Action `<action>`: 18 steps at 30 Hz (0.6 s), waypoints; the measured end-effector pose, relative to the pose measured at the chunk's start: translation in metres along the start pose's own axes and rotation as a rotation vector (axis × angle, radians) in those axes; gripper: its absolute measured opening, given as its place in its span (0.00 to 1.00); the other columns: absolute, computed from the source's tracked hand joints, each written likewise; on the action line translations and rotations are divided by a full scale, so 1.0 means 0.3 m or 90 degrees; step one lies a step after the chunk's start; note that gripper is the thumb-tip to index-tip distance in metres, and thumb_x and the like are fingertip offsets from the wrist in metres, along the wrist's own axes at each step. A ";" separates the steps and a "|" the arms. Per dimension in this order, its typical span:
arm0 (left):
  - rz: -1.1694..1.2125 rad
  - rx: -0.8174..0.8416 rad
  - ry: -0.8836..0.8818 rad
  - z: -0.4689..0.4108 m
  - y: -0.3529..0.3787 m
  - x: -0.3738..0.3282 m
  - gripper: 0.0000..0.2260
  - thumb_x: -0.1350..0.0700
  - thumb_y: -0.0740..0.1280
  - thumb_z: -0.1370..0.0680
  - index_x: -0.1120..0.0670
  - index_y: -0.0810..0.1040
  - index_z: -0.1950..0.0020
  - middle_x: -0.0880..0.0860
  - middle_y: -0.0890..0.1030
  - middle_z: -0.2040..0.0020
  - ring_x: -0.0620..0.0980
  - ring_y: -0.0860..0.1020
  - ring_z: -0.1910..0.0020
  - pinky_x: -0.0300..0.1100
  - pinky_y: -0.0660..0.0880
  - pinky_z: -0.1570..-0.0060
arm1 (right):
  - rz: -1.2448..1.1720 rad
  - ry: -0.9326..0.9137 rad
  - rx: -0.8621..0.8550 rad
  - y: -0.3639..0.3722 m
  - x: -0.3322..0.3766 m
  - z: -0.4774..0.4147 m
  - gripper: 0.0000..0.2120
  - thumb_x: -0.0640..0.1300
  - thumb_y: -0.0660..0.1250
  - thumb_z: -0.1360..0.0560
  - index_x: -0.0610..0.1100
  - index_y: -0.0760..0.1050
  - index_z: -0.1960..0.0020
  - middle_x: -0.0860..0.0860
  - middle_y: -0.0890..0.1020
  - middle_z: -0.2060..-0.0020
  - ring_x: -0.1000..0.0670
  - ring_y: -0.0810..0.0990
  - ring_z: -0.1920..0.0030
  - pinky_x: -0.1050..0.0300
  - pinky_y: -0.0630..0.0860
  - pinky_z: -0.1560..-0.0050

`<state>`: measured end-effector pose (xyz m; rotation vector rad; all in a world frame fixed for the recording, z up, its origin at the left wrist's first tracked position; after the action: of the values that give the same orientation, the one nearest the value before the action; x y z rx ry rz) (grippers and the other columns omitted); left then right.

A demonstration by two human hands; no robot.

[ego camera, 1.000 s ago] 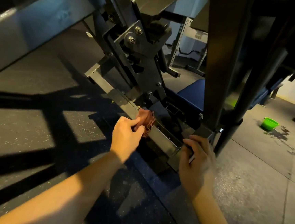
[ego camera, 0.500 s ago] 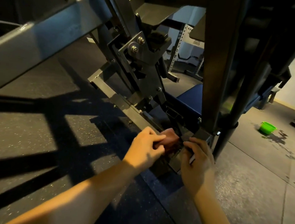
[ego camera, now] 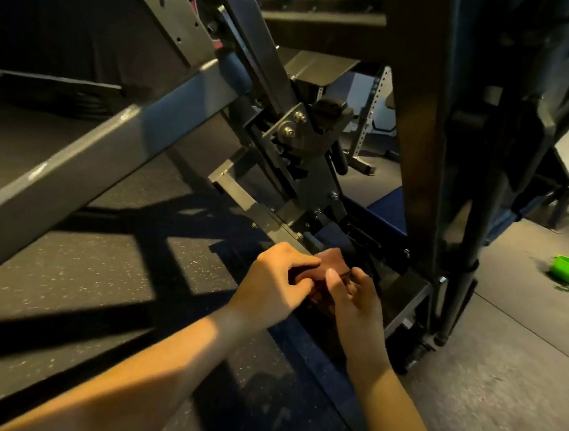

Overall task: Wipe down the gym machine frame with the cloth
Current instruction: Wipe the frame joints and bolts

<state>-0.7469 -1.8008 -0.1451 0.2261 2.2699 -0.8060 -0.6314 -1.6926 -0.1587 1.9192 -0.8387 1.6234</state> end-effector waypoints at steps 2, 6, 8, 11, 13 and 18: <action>-0.055 0.032 -0.010 0.016 -0.097 -0.014 0.16 0.57 0.73 0.23 0.49 0.82 0.35 0.44 0.79 0.44 0.37 0.77 0.44 0.28 0.72 0.43 | -0.093 0.085 0.032 0.051 0.012 -0.014 0.23 0.54 0.73 0.25 0.51 0.73 0.32 0.52 0.83 0.42 0.51 0.84 0.41 0.50 0.79 0.39; -0.137 -0.024 -0.075 0.044 -0.279 -0.011 0.16 0.54 0.73 0.23 0.47 0.79 0.35 0.46 0.78 0.42 0.43 0.77 0.42 0.39 0.75 0.39 | -0.155 0.157 0.108 0.213 0.090 -0.029 0.11 0.41 0.71 0.23 0.43 0.81 0.41 0.44 0.87 0.50 0.44 0.86 0.47 0.45 0.81 0.41; -0.136 -0.101 -0.091 0.060 -0.357 0.003 0.17 0.54 0.74 0.24 0.46 0.79 0.36 0.47 0.79 0.41 0.45 0.79 0.41 0.45 0.77 0.38 | -0.199 0.157 0.121 0.315 0.140 -0.030 0.13 0.42 0.73 0.25 0.42 0.81 0.41 0.45 0.88 0.51 0.46 0.87 0.51 0.46 0.83 0.45; -0.144 -0.187 -0.084 0.069 -0.463 0.032 0.19 0.55 0.76 0.27 0.47 0.80 0.37 0.48 0.80 0.42 0.48 0.79 0.40 0.52 0.77 0.38 | -0.193 0.171 0.117 0.474 0.190 -0.027 0.23 0.49 0.76 0.28 0.45 0.78 0.35 0.45 0.86 0.46 0.45 0.85 0.46 0.44 0.79 0.38; -0.141 -0.187 -0.057 0.055 -0.525 0.029 0.19 0.53 0.77 0.28 0.47 0.80 0.38 0.46 0.80 0.45 0.46 0.79 0.43 0.50 0.79 0.42 | -0.186 0.172 0.077 0.534 0.231 -0.040 0.20 0.47 0.74 0.24 0.46 0.77 0.34 0.46 0.85 0.45 0.46 0.83 0.44 0.43 0.77 0.35; -0.268 -0.304 0.025 0.070 -0.731 0.059 0.18 0.47 0.73 0.24 0.53 0.81 0.36 0.48 0.79 0.46 0.47 0.77 0.46 0.45 0.76 0.46 | -0.059 -0.164 -0.022 0.638 0.461 -0.156 0.13 0.42 0.70 0.22 0.51 0.79 0.38 0.57 0.83 0.48 0.58 0.80 0.46 0.51 0.80 0.43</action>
<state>-0.8300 -1.9881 -0.0622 -0.4728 2.5041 -0.4337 -0.7870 -1.8119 -0.0188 2.1403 -0.8559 1.3175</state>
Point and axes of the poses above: each hand's wrist, its own z-axis away from the middle knuckle, its own y-axis out of the palm, x = y × z, the point moved 2 cm from there along -z, towards the middle knuckle
